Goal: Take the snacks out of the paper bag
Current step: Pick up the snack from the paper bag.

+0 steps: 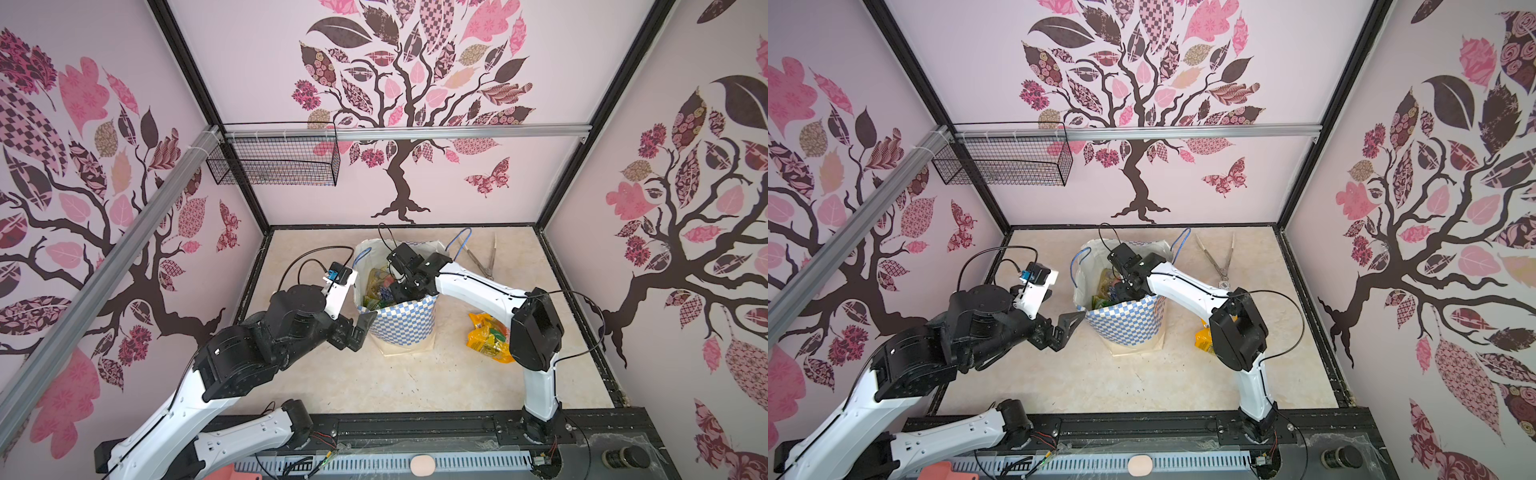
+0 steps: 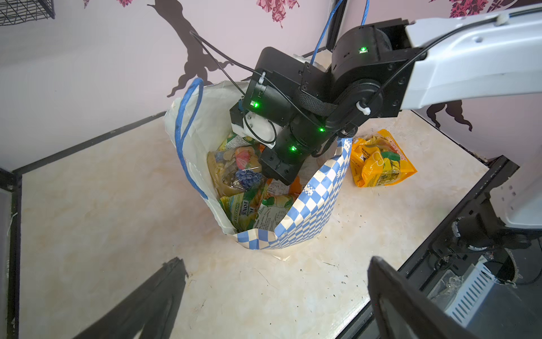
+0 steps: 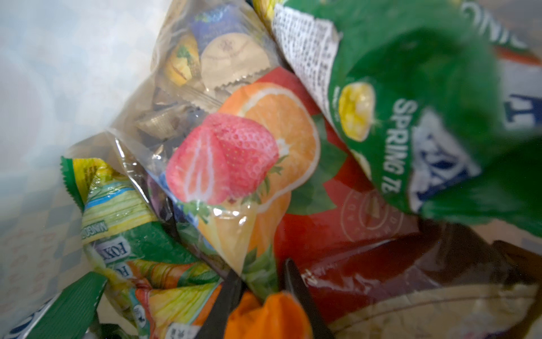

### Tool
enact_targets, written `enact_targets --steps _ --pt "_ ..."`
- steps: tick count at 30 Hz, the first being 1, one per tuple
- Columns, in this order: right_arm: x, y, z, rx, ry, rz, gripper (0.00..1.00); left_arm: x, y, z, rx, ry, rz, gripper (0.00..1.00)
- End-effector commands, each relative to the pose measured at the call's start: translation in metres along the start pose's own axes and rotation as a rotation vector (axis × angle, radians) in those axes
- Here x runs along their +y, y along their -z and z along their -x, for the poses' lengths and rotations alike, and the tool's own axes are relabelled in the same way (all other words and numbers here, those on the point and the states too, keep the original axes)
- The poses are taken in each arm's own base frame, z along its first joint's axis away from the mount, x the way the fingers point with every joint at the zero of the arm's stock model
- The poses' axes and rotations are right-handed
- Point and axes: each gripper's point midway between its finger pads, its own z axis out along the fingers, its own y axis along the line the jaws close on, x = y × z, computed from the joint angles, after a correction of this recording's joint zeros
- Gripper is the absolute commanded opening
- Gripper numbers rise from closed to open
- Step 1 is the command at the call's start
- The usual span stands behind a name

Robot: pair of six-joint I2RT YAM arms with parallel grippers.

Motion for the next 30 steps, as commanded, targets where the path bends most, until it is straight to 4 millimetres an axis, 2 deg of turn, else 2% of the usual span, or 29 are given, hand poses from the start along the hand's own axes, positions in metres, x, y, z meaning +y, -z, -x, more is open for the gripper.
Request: enact_targets --steps 1,8,15,30 --pt "0.008 0.052 0.039 -0.160 -0.019 0.039 0.00 0.000 -0.005 -0.002 0.001 0.004 0.003 0.99" --pt "0.018 0.080 0.058 -0.236 -0.039 0.096 0.00 -0.001 -0.008 -0.002 0.005 0.000 0.006 0.99" --pt "0.016 0.104 0.073 -0.311 -0.051 0.111 0.00 -0.002 -0.010 -0.001 0.005 -0.005 0.005 0.99" --pt "0.019 0.145 0.098 -0.401 -0.074 0.164 0.00 -0.001 -0.008 -0.001 -0.001 0.012 0.003 0.99"
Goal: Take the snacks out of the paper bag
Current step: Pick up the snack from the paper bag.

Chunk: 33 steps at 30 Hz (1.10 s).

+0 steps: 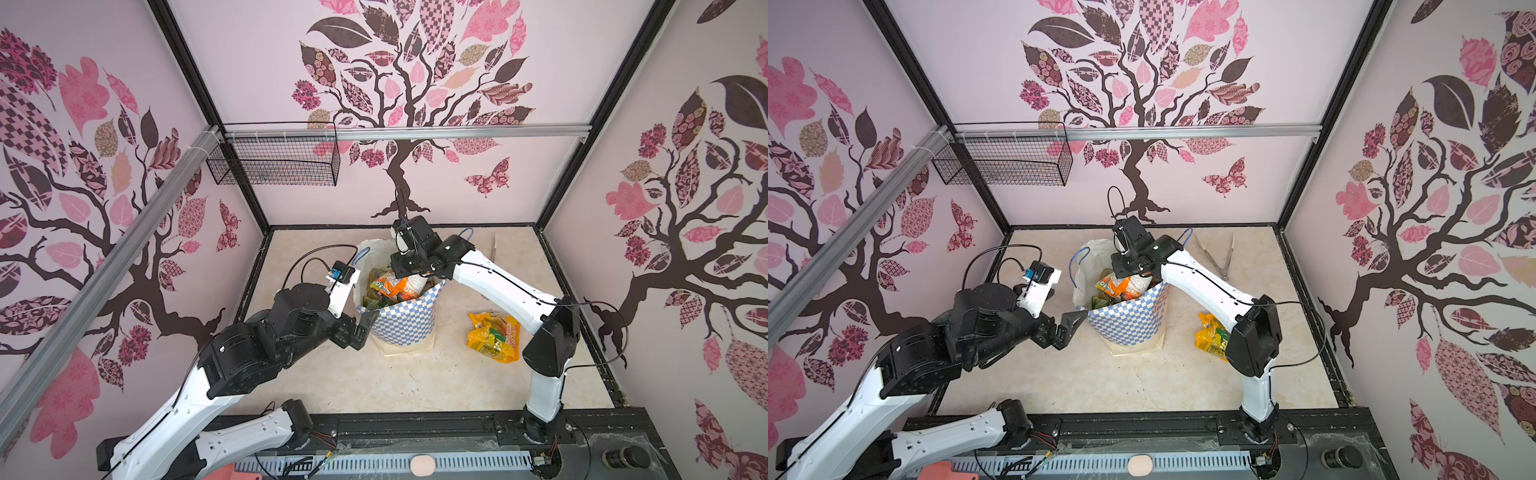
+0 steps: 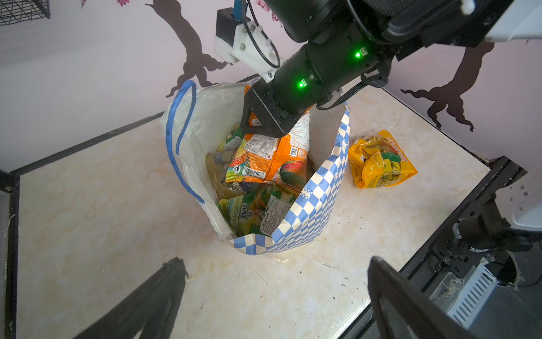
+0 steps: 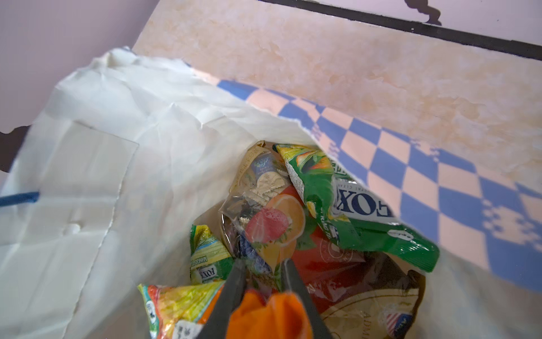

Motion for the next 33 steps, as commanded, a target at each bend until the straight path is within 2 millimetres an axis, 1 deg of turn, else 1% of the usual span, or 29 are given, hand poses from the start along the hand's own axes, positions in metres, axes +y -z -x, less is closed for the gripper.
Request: enact_targets --steps 1,6,9,18,21,26,28,31,33 --pt "0.013 0.049 0.034 -0.122 -0.016 0.056 0.00 0.001 -0.003 -0.003 -0.003 0.012 0.003 0.99" --pt "0.016 0.057 0.042 -0.147 -0.020 0.067 0.00 0.000 -0.001 -0.001 -0.014 0.017 -0.003 0.99" --pt "0.018 0.068 0.052 -0.179 -0.024 0.075 0.00 0.000 0.000 -0.001 -0.016 0.019 -0.005 0.99" --pt "0.028 0.114 0.083 -0.287 -0.027 0.113 0.00 0.000 0.003 -0.001 -0.027 0.032 -0.012 0.99" --pt "0.031 0.134 0.093 -0.328 -0.033 0.130 0.00 0.000 0.005 0.001 -0.036 0.037 -0.018 0.99" --pt "0.035 0.180 0.110 -0.428 -0.043 0.164 0.00 -0.003 0.007 0.003 -0.045 0.033 -0.038 0.99" --pt "0.034 0.197 0.115 -0.469 -0.044 0.168 0.00 -0.008 0.007 0.004 -0.052 0.026 -0.068 0.99" --pt "0.028 0.233 0.122 -0.554 -0.047 0.153 0.00 -0.020 0.008 0.009 -0.073 0.014 -0.132 0.99" --pt "0.022 0.260 0.126 -0.614 -0.044 0.135 0.00 -0.031 0.008 0.010 -0.080 -0.002 -0.194 0.99"
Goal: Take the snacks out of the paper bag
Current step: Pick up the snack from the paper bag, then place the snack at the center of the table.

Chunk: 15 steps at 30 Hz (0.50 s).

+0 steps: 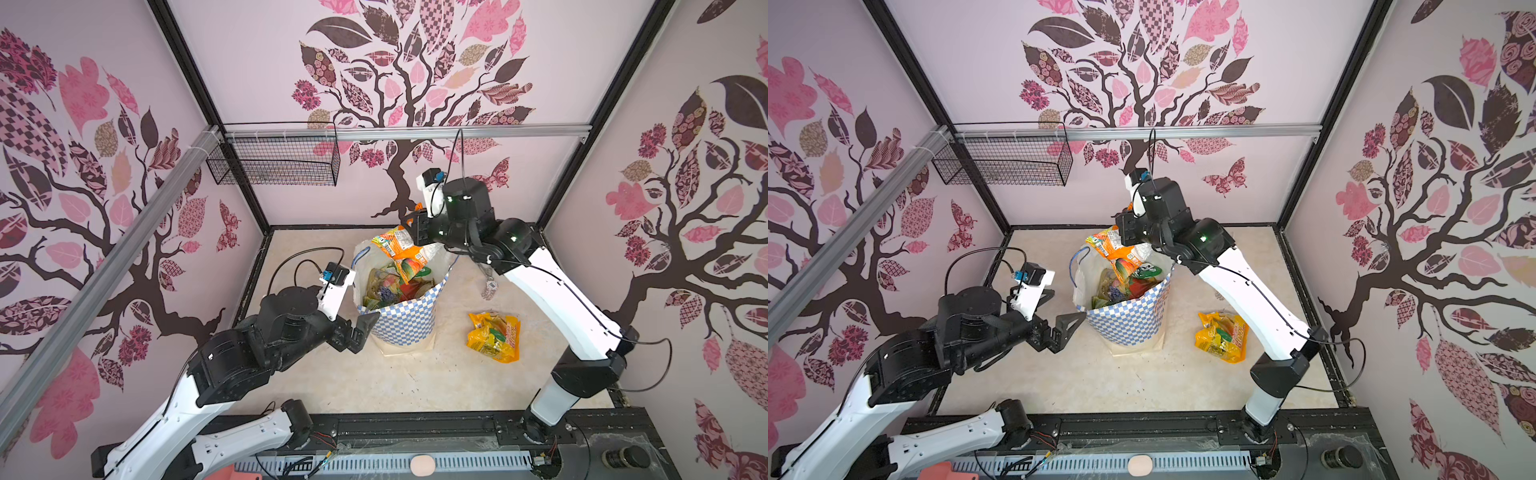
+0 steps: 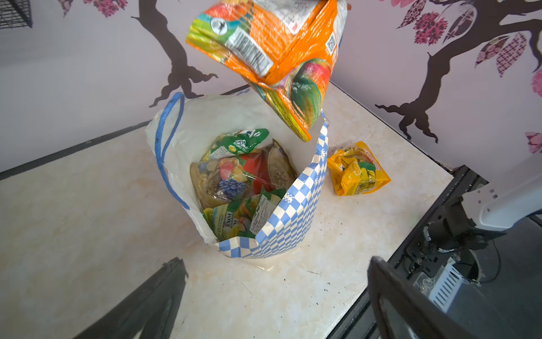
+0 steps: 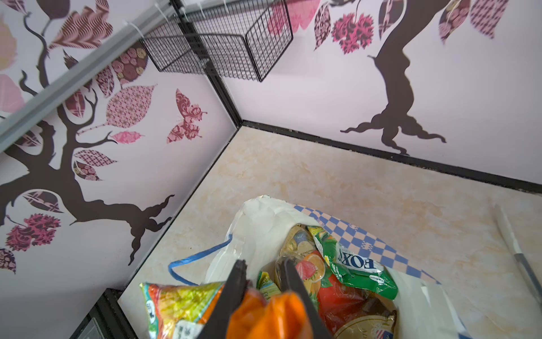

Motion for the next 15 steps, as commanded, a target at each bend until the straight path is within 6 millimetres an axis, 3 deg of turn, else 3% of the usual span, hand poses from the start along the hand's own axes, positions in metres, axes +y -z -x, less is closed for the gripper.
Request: enact_targets --steps 1,7,15 --pt "0.006 0.071 0.057 -0.211 0.014 0.007 0.00 -0.021 -0.006 0.003 -0.022 -0.027 -0.118 0.99" --pt "-0.014 0.134 0.065 -0.357 0.060 -0.061 0.00 -0.045 -0.018 0.003 0.007 -0.030 -0.228 0.99" --pt "-0.066 0.197 0.048 -0.452 0.074 -0.289 0.00 -0.076 -0.034 0.006 0.028 -0.113 -0.294 0.99"
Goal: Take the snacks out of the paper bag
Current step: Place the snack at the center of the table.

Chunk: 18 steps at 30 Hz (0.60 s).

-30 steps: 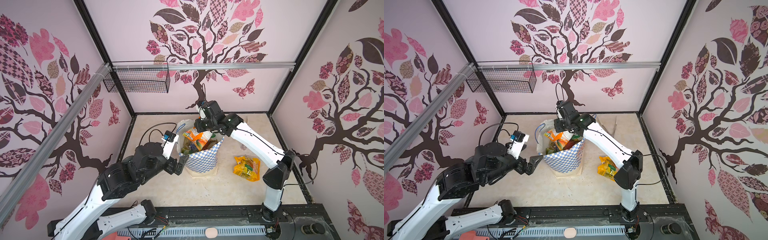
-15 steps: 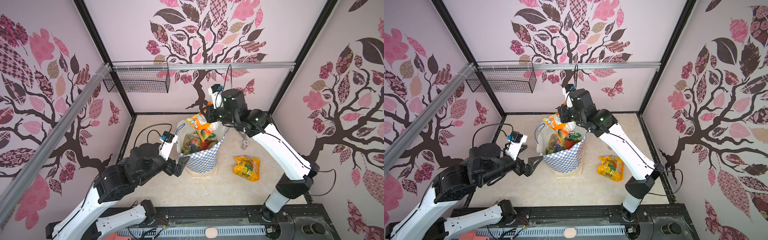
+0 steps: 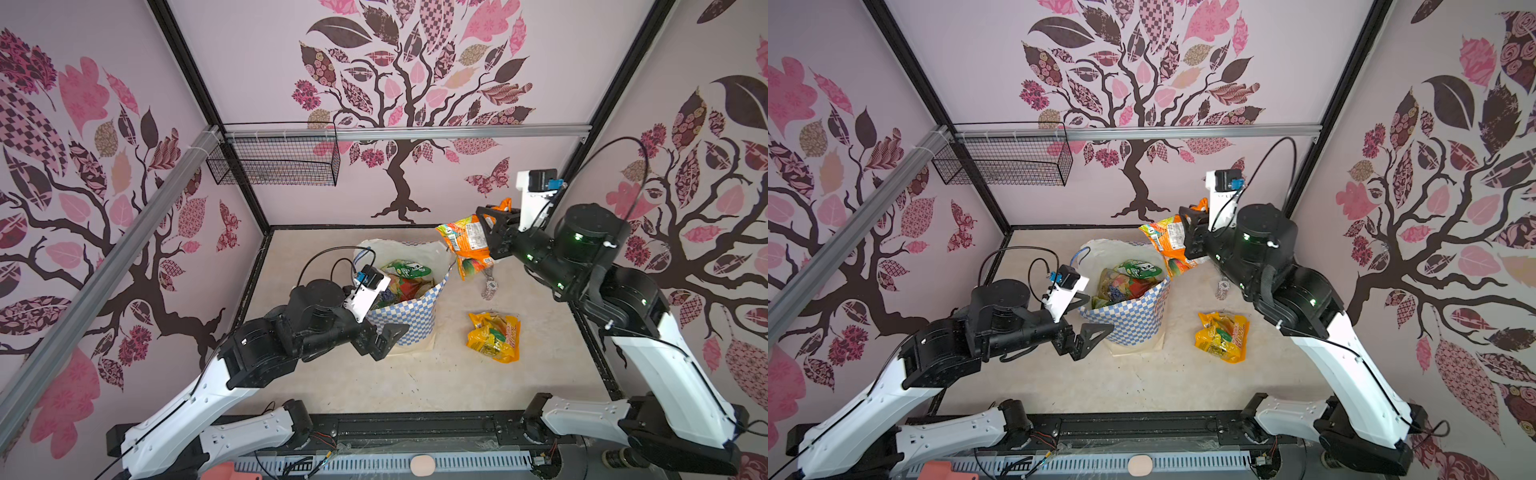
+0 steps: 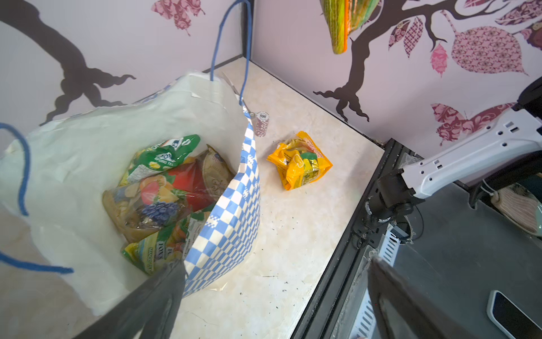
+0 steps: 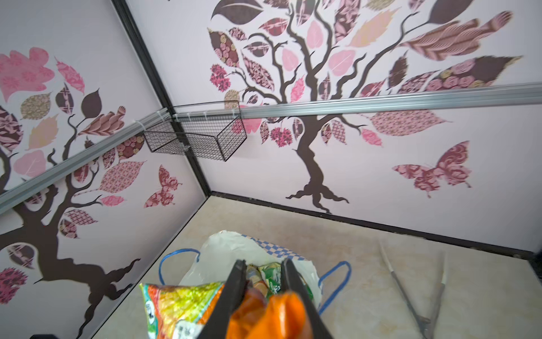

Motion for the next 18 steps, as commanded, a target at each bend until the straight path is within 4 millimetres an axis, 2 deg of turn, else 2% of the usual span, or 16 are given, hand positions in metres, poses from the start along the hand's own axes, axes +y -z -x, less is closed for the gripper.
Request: enact_targets --steps 1,6,9,13,18 --pt "-0.031 0.023 0.014 -0.094 0.010 -0.131 0.00 -0.014 -0.010 0.004 0.002 -0.062 -0.038 0.98" --pt "-0.067 0.049 -0.003 -0.123 -0.006 -0.264 0.00 -0.021 -0.022 0.004 0.040 -0.077 -0.052 0.99" --pt "-0.084 0.054 -0.019 -0.107 -0.005 -0.336 0.00 -0.024 -0.022 0.009 0.016 -0.074 -0.061 0.99" --pt "-0.106 0.050 -0.046 -0.049 -0.016 -0.405 0.00 -0.022 -0.017 0.012 -0.003 -0.069 -0.055 0.99" --pt "-0.132 0.026 -0.086 0.048 -0.082 -0.422 0.00 -0.018 -0.012 0.008 0.002 -0.068 -0.035 0.99"
